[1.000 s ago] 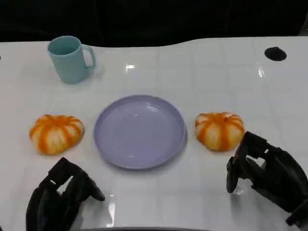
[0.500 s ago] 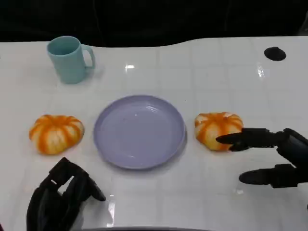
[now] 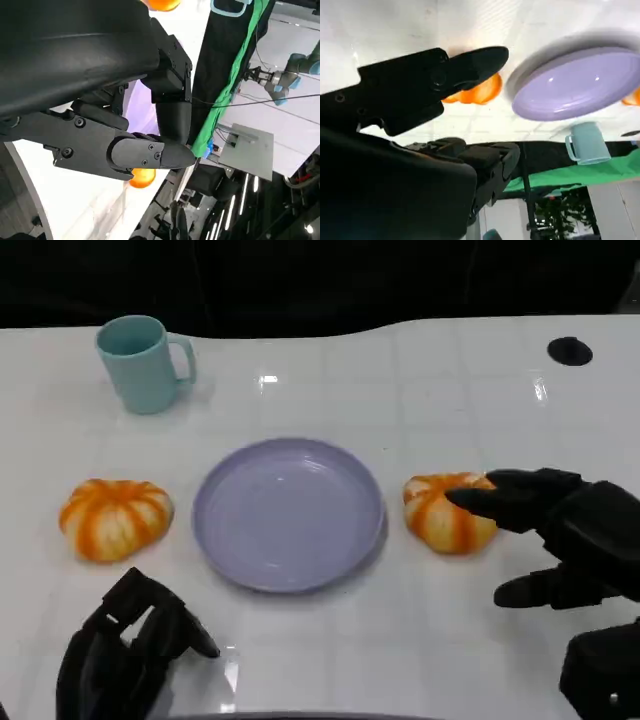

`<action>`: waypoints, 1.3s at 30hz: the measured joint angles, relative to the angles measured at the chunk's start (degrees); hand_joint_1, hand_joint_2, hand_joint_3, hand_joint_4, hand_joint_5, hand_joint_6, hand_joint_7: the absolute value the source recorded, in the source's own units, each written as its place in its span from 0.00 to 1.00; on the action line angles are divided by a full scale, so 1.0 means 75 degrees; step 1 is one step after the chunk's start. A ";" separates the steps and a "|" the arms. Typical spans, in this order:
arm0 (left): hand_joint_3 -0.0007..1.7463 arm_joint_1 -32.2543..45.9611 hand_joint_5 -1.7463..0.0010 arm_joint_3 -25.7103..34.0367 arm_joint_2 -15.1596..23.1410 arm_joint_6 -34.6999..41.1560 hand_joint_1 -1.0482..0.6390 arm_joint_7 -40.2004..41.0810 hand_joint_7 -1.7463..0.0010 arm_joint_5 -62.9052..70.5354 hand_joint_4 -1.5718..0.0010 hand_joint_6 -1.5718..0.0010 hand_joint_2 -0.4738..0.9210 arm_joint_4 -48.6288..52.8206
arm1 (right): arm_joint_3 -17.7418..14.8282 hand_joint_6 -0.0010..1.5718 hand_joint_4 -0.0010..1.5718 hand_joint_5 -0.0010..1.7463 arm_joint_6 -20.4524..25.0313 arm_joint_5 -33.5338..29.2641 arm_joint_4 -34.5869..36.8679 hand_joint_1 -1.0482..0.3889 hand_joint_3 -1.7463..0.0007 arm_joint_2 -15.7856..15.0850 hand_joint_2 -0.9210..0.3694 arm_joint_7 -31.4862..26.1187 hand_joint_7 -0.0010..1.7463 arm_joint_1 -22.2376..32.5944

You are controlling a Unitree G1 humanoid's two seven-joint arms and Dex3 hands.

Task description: Grasp the bread from the table and place it into the plate.

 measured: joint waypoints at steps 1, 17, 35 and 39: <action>0.15 -0.0001 0.00 0.0003 0.0000 0.0001 0.29 0.0000 0.15 -0.0003 0.61 0.67 1.00 0.0000 | 0.0109 0.18 0.15 0.00 0.0029 -0.0178 0.0062 0.42 1.00 -0.0015 0.06 -0.0225 0.00 -0.0071; 0.14 -0.0026 0.00 -0.0001 0.0006 -0.0084 0.28 0.0002 0.12 0.0028 0.60 0.68 1.00 0.0145 | 0.1944 0.16 0.13 0.01 0.1193 -0.1626 0.1641 0.41 1.00 0.0004 0.07 -0.1853 0.00 -0.1442; 0.15 -0.0022 0.00 -0.0011 0.0017 -0.0110 0.28 0.0009 0.12 0.0030 0.59 0.68 1.00 0.0145 | 0.3614 0.15 0.15 0.01 0.2144 -0.2083 0.4688 0.39 1.00 0.0834 0.05 -0.2883 0.00 -0.3101; 0.14 0.0004 0.00 -0.0018 0.0001 -0.0107 0.28 0.0015 0.12 0.0027 0.60 0.68 1.00 0.0085 | 0.3798 0.16 0.16 0.01 0.2372 -0.2053 0.5514 0.41 1.00 0.1262 0.05 -0.3013 0.01 -0.3518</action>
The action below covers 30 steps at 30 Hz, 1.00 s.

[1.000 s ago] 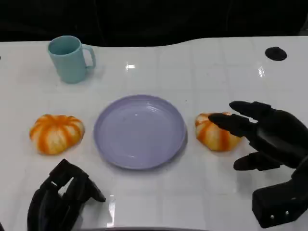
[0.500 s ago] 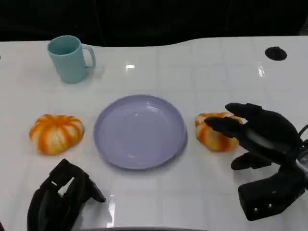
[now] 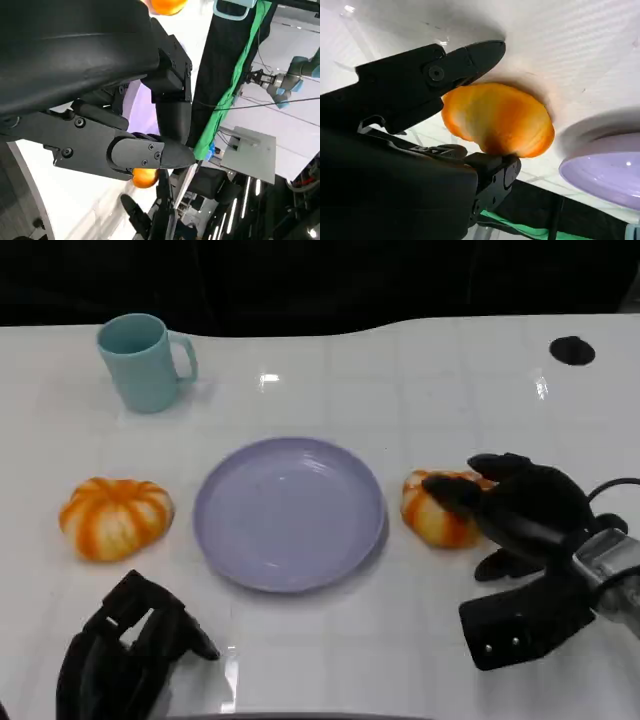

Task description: Grasp the bread from the table and place it into the plate.

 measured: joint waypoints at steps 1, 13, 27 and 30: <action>0.14 0.0011 0.00 0.0000 0.0000 0.0000 0.27 0.0001 0.12 0.0000 0.60 0.68 1.00 -0.0017 | 0.0038 0.17 0.16 0.01 0.0023 0.0024 0.0163 0.41 1.00 0.0077 0.05 -0.0033 0.00 -0.0082; 0.14 0.0053 0.00 -0.0008 -0.0013 0.0027 0.27 0.0001 0.11 -0.0014 0.58 0.67 1.00 -0.0135 | 0.0185 0.44 0.42 0.33 0.0186 0.0527 0.1204 0.54 0.98 0.0689 0.00 -0.0029 0.02 -0.0525; 0.14 0.0170 0.00 -0.0036 -0.0027 -0.0004 0.28 0.0035 0.12 0.0006 0.59 0.68 1.00 -0.0285 | 0.0410 0.27 0.43 1.00 -0.0087 0.0752 0.1538 0.53 0.70 0.0780 0.00 -0.1423 1.00 -0.0489; 0.14 0.0206 0.00 -0.0035 -0.0054 0.0003 0.28 0.0036 0.12 -0.0005 0.60 0.68 1.00 -0.0314 | 0.0431 0.27 0.44 1.00 -0.0067 0.0782 0.1567 0.54 0.70 0.0787 0.00 -0.1441 1.00 -0.0466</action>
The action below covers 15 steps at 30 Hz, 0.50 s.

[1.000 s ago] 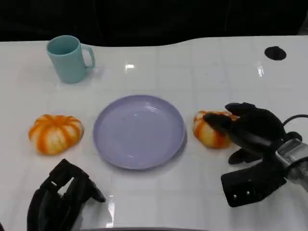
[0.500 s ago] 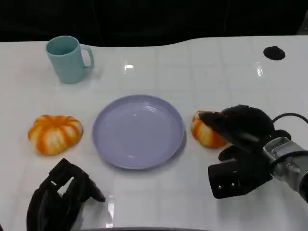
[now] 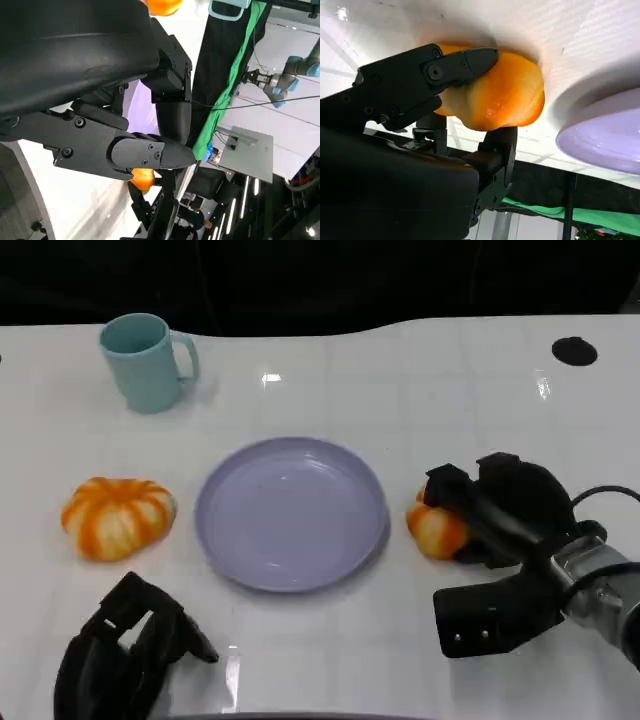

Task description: Grasp the bread from the table and place it into the plate.

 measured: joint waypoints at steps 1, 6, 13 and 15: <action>0.14 0.0015 0.00 0.0000 -0.0008 0.0013 0.28 0.0000 0.12 -0.0006 0.60 0.68 1.00 -0.0018 | 0.0005 0.27 0.44 1.00 0.0000 0.0001 0.0006 0.53 0.70 0.0000 0.00 -0.0029 1.00 0.0008; 0.15 0.0059 0.00 0.0001 -0.0014 0.0081 0.28 0.0000 0.14 -0.0018 0.60 0.68 1.00 -0.0090 | -0.0015 0.31 0.43 1.00 0.0009 0.0122 0.0018 0.53 0.74 -0.0001 0.00 -0.0089 0.92 0.0048; 0.14 0.0085 0.00 0.0001 -0.0024 0.0107 0.29 -0.0001 0.14 -0.0019 0.61 0.67 1.00 -0.0114 | -0.0293 0.27 0.42 1.00 -0.0233 0.0443 0.0012 0.58 0.78 -0.0076 0.01 -0.0139 1.00 0.0112; 0.14 0.0090 0.00 0.0006 -0.0028 0.0128 0.29 -0.0001 0.14 -0.0030 0.61 0.67 1.00 -0.0121 | -0.0482 0.28 0.41 1.00 -0.0466 0.0680 -0.0059 0.59 0.80 -0.0110 0.00 -0.0212 1.00 0.0112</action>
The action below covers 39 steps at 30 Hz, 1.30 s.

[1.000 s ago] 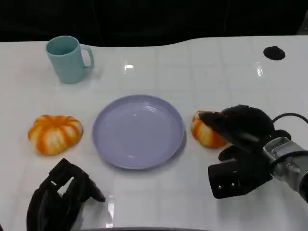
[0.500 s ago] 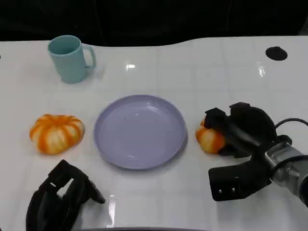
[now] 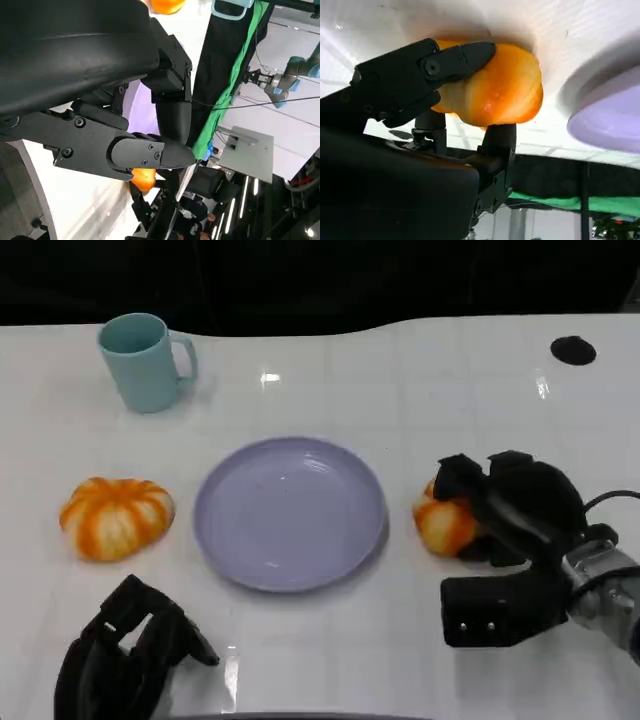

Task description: Grasp the bread from the table and place it into the plate.

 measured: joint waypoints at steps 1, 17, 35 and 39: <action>0.14 0.0000 0.00 -0.0002 -0.0005 0.0012 0.29 0.0000 0.14 -0.0001 0.61 0.67 1.00 -0.0004 | -0.0112 0.28 0.41 1.00 -0.0134 0.0116 -0.0054 0.59 0.81 -0.0002 0.00 -0.0021 1.00 -0.0003; 0.15 -0.0056 0.00 0.0027 -0.0023 -0.0062 0.29 -0.0009 0.13 0.0002 0.60 0.68 1.00 0.0096 | -0.0390 0.39 0.46 1.00 -0.0951 0.0324 -0.0680 0.64 0.83 0.0825 0.00 -0.0283 0.94 -0.0470; 0.16 -0.0183 0.00 0.0010 -0.0065 -0.0149 0.30 -0.0020 0.14 0.0015 0.60 0.67 1.00 0.0279 | 0.0081 0.39 0.55 1.00 -0.0525 0.0072 -0.0543 0.60 0.57 0.1805 0.20 0.0124 1.00 -0.1096; 0.16 -0.0214 0.00 0.0012 -0.0108 -0.0207 0.30 -0.0020 0.14 0.0022 0.61 0.68 1.00 0.0332 | 0.0249 0.38 0.55 1.00 -0.0276 -0.0128 -0.0337 0.59 0.56 0.2005 0.21 -0.0017 1.00 -0.1125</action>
